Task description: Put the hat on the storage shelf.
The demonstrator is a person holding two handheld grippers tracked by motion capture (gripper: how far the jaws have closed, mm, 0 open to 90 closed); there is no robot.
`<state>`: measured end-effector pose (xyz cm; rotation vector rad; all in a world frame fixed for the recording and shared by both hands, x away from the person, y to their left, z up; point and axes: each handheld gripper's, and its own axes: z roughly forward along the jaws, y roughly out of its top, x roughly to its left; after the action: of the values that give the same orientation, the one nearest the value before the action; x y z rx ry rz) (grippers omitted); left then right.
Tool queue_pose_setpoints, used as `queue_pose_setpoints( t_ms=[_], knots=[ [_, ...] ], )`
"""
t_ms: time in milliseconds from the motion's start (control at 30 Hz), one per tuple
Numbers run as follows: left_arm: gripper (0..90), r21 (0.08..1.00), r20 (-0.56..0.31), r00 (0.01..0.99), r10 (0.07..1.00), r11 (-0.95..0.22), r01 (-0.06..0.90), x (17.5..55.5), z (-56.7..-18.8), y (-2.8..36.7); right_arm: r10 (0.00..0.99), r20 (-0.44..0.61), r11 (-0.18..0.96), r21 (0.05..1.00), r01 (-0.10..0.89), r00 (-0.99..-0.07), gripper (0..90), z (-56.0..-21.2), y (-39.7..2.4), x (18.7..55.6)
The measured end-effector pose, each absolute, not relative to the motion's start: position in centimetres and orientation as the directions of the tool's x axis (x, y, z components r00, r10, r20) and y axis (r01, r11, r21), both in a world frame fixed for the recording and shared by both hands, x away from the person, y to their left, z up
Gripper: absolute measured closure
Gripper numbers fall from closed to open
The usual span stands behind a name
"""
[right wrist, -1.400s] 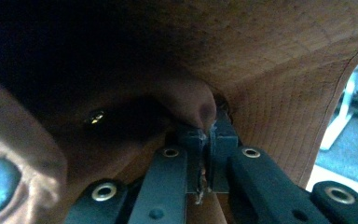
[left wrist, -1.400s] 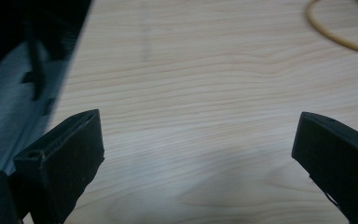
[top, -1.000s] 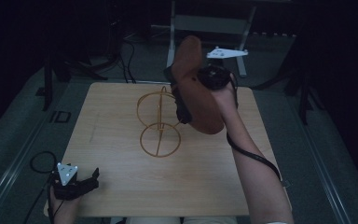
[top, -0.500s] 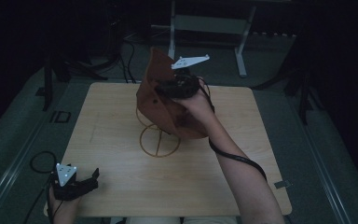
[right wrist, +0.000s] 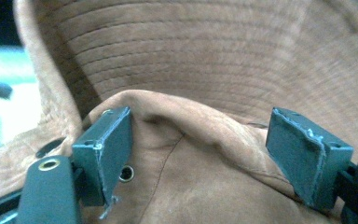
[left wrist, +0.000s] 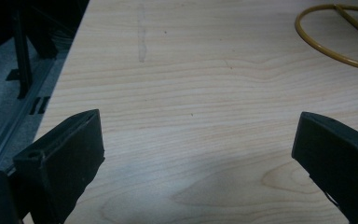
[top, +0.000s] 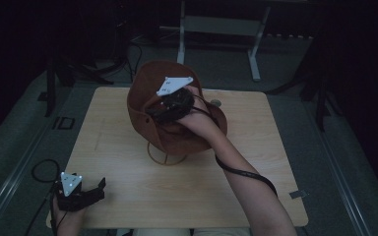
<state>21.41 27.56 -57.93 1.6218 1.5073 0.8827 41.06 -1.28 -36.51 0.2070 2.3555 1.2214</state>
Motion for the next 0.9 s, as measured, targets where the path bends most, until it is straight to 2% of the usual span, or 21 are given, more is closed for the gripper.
queue_pose_setpoints(
  t_ms=[100,167,433,900],
  knots=[
    [2.8,0.873,-0.002,0.072,0.997,-0.033,0.486,21.4,-57.9,27.6,0.327,-0.421,0.628,0.766,-0.139,-0.846,22.3,-36.9,-0.9,40.5],
    [2.8,0.876,-0.008,0.070,0.998,-0.026,0.481,21.4,-57.9,27.6,0.325,-0.425,0.627,0.765,-0.144,-0.845,22.2,-36.9,-1.0,40.3],
    [2.8,0.873,-0.005,0.072,0.997,-0.030,0.487,21.4,-58.0,27.6,0.322,-0.327,0.583,0.808,-0.086,-0.889,15.9,-35.3,-3.1,39.8],
    [2.8,0.872,-0.006,0.073,0.997,-0.030,0.488,21.5,-58.0,27.5,0.372,-0.221,0.465,0.885,-0.025,-0.902,16.0,-34.5,-8.7,38.4]
  ],
)
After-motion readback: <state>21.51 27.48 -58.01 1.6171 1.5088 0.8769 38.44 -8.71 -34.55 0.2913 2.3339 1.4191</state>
